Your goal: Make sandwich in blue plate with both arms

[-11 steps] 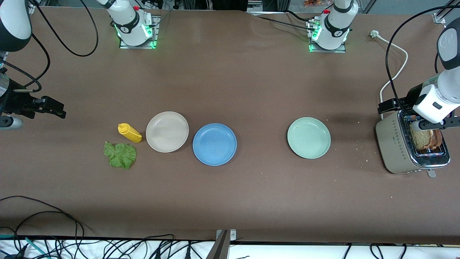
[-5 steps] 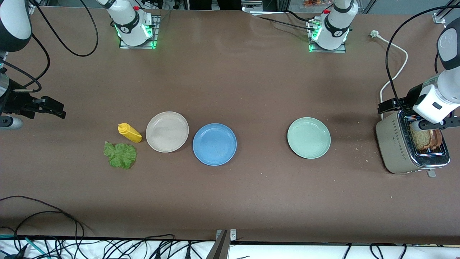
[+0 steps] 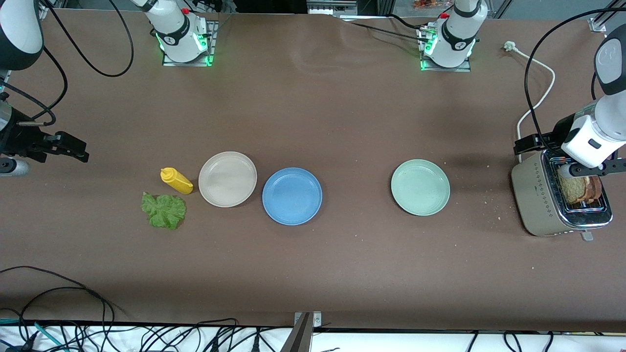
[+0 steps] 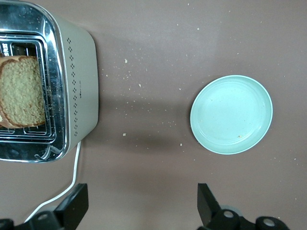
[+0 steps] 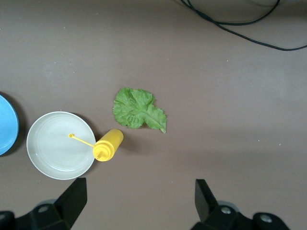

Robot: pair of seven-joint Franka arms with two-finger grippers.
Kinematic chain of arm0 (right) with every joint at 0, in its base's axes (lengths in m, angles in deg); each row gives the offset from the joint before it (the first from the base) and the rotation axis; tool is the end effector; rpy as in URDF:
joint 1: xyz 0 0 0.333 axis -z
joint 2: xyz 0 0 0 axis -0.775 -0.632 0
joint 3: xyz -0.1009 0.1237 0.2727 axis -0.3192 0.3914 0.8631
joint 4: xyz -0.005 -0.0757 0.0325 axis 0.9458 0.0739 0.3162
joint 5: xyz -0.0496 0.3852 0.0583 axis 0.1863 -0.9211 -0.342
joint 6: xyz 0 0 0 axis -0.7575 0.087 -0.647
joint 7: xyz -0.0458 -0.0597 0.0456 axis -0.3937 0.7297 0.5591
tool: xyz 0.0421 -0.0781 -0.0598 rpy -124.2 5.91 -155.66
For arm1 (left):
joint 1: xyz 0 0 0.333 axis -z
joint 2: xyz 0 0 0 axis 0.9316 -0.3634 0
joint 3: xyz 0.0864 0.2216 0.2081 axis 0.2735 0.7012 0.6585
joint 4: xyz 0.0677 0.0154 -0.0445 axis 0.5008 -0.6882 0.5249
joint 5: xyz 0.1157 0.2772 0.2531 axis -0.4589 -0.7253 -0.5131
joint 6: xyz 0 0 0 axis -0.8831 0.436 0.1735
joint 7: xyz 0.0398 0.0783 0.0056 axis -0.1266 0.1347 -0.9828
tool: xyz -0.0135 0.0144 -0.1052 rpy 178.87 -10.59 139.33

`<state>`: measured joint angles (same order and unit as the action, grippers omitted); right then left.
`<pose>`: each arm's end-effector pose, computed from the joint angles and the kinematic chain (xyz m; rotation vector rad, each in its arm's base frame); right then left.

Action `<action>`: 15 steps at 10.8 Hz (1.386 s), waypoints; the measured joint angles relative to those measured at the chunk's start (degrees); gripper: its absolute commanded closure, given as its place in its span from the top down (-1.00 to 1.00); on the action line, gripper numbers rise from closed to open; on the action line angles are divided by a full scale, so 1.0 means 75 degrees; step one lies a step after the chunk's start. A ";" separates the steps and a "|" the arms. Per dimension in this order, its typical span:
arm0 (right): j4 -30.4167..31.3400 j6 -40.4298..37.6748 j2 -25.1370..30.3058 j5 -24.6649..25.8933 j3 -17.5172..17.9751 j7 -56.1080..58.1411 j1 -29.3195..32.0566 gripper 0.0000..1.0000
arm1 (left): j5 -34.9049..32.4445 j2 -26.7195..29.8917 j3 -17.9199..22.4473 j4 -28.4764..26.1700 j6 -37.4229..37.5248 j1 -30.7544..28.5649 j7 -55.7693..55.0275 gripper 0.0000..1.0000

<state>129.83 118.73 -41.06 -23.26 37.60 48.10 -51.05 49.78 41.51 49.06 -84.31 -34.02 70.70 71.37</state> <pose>0.6221 -0.0099 0.5648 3.1258 0.0391 0.0545 0.5839 0.0260 0.4957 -3.1200 -0.2011 0.2423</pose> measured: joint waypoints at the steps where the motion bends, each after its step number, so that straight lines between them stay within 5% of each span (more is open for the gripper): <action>1: 0.0000 0.0012 0.0000 0.0000 0.0002 0.0000 0.0000 1.00 | 0.0000 -0.0005 0.0000 0.0000 0.0000 0.0000 0.0000 1.00; 15: 0.0000 0.0063 0.0000 0.0000 0.0020 0.0006 -0.0003 1.00 | -0.0179 -0.0047 0.0020 0.0000 0.0002 -0.0094 0.0000 1.00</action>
<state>129.83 119.20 -41.06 -23.26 37.75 48.14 -51.07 48.44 41.15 49.21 -84.31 -34.01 69.99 71.37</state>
